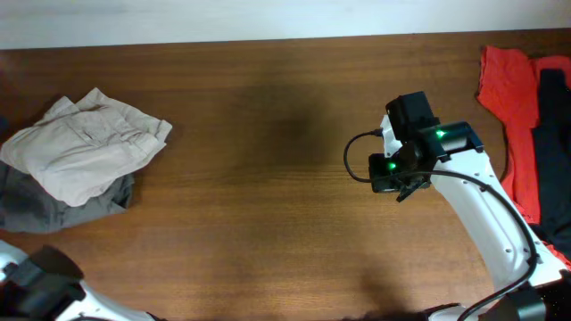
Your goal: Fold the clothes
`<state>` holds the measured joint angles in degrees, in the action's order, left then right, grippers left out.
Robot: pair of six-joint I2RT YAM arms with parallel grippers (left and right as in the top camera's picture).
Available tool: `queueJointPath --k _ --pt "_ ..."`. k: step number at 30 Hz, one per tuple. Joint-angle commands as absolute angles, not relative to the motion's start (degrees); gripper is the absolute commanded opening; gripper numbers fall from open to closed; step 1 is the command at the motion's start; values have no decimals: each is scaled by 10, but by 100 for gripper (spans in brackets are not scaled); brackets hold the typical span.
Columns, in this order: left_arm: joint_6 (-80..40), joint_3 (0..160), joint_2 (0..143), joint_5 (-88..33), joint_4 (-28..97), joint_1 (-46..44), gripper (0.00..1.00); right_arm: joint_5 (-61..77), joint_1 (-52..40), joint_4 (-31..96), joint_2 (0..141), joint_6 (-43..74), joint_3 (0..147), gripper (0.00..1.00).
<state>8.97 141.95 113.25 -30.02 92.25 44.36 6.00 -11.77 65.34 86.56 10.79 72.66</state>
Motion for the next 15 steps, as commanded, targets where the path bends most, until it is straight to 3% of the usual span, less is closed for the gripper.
queueJointPath --k 1,7,15 --pt "90 1393 1150 -201 893 391 1 53 -116 651 864 115 740 7" --pt "26 1248 1183 -48 792 320 1 58 -116 656 864 115 740 7" --pt "-192 1060 1188 174 752 309 1 57 -116 670 864 115 740 7"
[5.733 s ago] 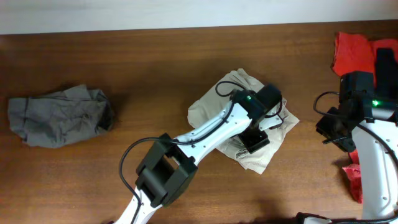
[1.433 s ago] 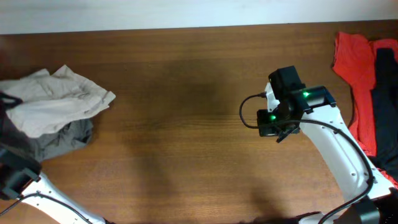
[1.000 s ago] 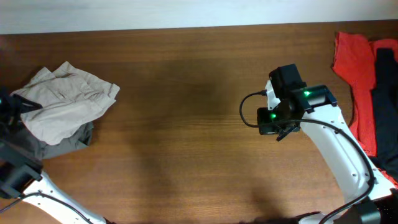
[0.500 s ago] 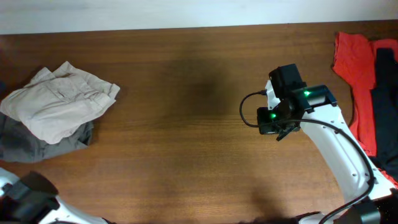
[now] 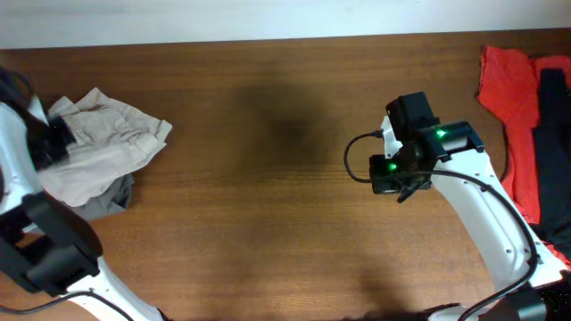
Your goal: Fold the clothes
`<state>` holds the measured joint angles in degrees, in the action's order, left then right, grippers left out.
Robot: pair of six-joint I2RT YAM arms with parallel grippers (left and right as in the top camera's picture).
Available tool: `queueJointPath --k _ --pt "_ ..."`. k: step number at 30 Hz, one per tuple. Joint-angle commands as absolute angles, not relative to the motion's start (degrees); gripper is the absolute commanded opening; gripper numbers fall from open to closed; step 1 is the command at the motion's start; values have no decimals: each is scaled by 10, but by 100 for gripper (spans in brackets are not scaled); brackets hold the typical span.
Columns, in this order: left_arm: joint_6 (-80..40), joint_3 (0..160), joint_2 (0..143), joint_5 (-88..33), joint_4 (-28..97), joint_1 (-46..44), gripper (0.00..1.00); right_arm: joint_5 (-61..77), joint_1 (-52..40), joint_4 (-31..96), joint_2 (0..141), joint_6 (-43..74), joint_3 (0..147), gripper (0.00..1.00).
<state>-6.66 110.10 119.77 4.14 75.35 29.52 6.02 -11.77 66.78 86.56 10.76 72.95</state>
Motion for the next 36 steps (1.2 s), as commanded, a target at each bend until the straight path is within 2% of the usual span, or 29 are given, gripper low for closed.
queueJointPath --k 1,9,12,15,19,22,26,32,36 --pt "-200 1047 1188 174 747 311 1 57 -116 669 864 115 740 7" --pt "-201 896 1194 108 645 318 1 57 -116 667 864 115 740 7" --pt "-196 887 1193 75 641 318 1 57 -116 667 864 115 740 7" --pt "-170 918 1188 39 670 317 0 57 -116 667 864 114 740 7" --pt "-144 1040 1153 38 766 310 0 53 -116 669 864 114 740 7" --pt "-131 1112 1120 39 789 307 8 53 -116 674 864 112 740 7" --pt "-132 1143 1083 79 764 308 20 53 -116 675 864 112 740 7" --pt "-150 1130 1106 157 697 317 22 53 -116 676 864 113 740 7" --pt "-159 1115 1161 159 667 333 21 54 -116 680 864 113 740 7"
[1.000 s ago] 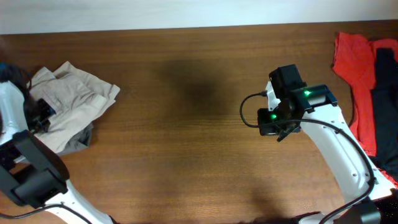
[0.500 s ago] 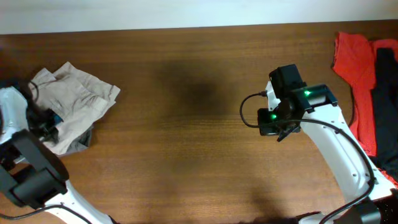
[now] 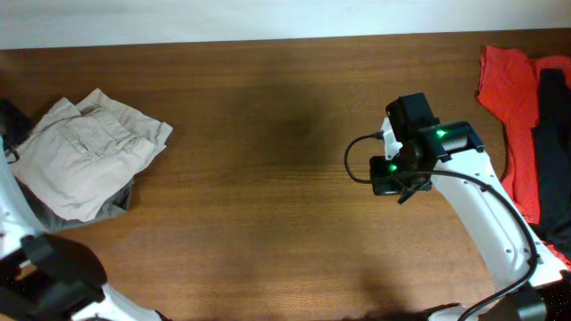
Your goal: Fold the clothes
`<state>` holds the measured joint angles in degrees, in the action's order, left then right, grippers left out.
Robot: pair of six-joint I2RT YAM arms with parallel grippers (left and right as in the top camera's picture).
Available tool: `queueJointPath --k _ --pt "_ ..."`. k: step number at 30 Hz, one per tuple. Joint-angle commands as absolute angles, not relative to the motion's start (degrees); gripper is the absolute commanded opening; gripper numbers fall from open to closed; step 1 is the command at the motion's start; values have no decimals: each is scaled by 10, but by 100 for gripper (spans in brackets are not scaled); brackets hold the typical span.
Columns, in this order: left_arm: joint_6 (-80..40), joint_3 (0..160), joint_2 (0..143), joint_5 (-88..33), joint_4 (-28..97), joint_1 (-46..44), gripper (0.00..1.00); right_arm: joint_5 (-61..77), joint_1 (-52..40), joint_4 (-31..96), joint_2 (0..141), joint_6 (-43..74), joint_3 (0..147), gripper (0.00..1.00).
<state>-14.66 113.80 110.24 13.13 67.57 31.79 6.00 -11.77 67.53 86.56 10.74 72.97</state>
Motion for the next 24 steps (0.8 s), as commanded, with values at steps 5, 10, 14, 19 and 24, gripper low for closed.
queueJointPath --k 5,10,14,19,24 --pt "-174 1098 1249 164 652 351 16 53 -116 692 864 113 740 7" --pt "-206 1098 1343 161 684 358 6 53 -116 700 864 115 740 7" --pt "-206 1098 1382 134 693 358 6 53 -116 701 864 115 740 7" --pt "-199 1131 1350 107 722 353 6 53 -116 702 863 115 740 6" --pt "-105 1215 1253 17 769 326 14 53 -116 681 838 114 753 6"
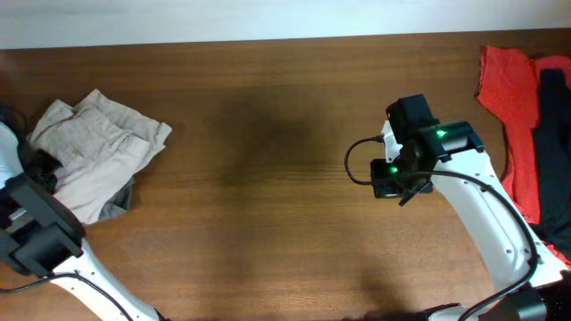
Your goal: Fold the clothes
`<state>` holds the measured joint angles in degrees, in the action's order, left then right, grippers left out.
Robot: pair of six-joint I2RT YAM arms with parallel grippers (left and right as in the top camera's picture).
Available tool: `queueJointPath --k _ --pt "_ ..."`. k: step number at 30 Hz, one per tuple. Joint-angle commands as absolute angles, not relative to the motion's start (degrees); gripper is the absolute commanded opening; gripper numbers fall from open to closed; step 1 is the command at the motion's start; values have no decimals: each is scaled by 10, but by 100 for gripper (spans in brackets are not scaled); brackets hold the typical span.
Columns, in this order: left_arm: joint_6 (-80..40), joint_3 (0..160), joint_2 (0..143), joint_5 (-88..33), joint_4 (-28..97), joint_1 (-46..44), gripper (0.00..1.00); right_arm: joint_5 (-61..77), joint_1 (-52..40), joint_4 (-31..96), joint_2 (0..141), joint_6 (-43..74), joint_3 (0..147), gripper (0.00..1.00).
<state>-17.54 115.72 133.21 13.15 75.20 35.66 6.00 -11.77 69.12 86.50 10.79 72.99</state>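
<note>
A crumpled beige garment [98,143] lies at the table's left end, on top of a grey garment [118,203] of which only a strip shows. My left gripper [42,166] is at the pile's left edge, over the beige cloth; its fingers are hidden under the wrist. At the far right lie a red garment [507,98] and a dark one [553,134]. My right gripper [391,181] hangs over bare wood right of centre, well apart from both piles, and its fingers are covered by the arm.
The brown wooden table [268,178] runs the full width, with a white wall along its far edge. My right arm's white link [486,223] crosses the lower right, beside the red and dark clothes.
My left arm was at the frame's left edge and now sits over the pile's left side. The beige garment is a little more bunched to the right. The right arm has not moved.
My left arm was first low in the bottom left corner, with the pile spread wide. Then it reached over the pile's upper left. Then it stood at the left edge with the pile drawn in. Now it is on the pile's left side.
</note>
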Motion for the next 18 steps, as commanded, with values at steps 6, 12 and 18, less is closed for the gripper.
queueJointPath --k 6,12,18 --pt "60 1270 1103 -92 783 240 26 33 -116 656 749 112 816 7" --pt "179 1269 985 -118 818 117 27 27 -116 658 663 105 875 7" --pt "195 1269 896 -99 843 -3 69 27 -116 656 566 77 888 41"
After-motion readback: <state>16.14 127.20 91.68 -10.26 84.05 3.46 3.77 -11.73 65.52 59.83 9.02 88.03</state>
